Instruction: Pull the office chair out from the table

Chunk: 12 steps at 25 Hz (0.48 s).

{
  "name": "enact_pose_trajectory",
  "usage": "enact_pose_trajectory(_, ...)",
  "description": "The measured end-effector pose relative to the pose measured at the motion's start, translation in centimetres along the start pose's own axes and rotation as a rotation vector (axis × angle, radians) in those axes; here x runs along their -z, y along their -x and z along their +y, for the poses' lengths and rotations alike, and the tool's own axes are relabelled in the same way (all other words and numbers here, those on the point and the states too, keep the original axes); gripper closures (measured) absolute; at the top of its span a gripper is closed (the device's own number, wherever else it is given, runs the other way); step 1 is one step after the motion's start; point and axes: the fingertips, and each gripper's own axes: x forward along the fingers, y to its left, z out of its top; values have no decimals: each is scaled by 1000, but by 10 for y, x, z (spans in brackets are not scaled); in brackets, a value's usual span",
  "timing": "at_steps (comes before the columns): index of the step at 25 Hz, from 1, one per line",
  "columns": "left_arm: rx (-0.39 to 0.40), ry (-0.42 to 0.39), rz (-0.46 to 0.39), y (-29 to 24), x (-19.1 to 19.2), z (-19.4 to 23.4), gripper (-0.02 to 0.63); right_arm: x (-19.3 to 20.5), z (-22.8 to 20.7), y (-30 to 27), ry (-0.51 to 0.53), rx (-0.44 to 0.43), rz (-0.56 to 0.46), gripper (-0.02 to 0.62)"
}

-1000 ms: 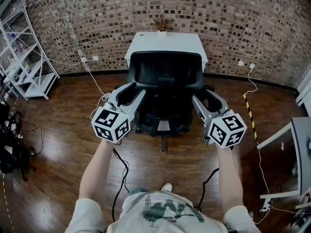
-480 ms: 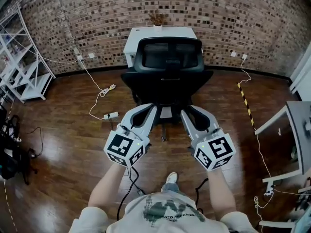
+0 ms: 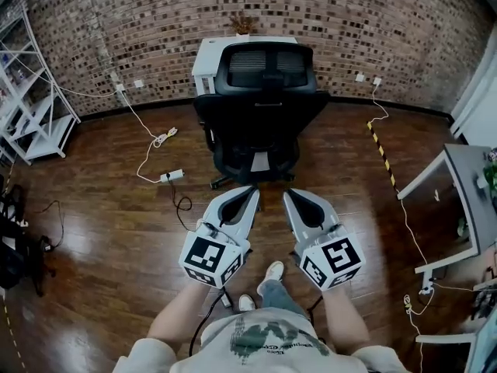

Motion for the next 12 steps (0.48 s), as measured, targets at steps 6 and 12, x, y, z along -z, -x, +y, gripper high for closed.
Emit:
enact_pose_trajectory(6,-20,25,-10,28,5,-28,591,10,34,25,7,1,17,595)
enact_pose_trajectory(12,-30,31,-15,40,2,-44,591,9,48,35,8,-2,5,594)
